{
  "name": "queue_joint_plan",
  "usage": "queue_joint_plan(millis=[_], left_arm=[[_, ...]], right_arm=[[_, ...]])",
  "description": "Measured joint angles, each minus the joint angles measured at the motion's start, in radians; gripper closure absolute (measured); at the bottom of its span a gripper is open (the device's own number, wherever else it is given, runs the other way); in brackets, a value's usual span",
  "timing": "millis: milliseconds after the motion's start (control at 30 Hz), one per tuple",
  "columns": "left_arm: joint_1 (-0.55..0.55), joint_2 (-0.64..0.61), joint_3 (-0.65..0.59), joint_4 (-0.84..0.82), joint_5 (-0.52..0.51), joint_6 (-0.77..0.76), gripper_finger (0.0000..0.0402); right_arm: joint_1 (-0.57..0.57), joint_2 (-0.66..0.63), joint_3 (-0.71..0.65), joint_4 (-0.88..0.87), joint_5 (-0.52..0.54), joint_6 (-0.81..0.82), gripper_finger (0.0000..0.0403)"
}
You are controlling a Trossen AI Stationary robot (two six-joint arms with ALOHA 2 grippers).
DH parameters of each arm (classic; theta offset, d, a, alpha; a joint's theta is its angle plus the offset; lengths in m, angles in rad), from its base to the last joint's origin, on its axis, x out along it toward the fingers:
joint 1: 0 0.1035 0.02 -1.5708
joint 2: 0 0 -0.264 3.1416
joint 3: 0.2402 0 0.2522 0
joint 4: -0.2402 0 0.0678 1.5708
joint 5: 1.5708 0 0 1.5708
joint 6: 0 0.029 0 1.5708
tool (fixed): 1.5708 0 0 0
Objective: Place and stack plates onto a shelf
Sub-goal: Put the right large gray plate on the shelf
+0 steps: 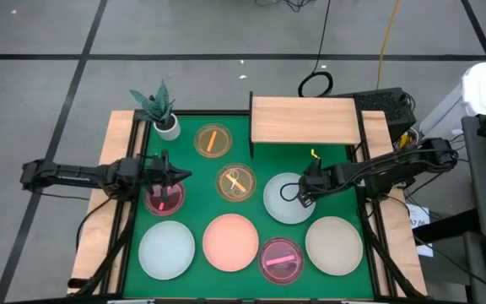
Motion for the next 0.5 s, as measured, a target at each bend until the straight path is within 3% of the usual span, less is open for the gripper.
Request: queue_joint_plan(millis=[300,500], left_arm=[[0.0,0.06,0.043,-0.008,0.043,-0.029,0.04],[-0.015,0.128,0.115,-0.048,0.075,-0.044,0.04]], right_arm=[[-0.02,0.0,-0.023,0.041,-0.034,-0.027,0.0297],[-0.02,0.0,-0.023,0.045,-0.029,-0.045,0.0332]])
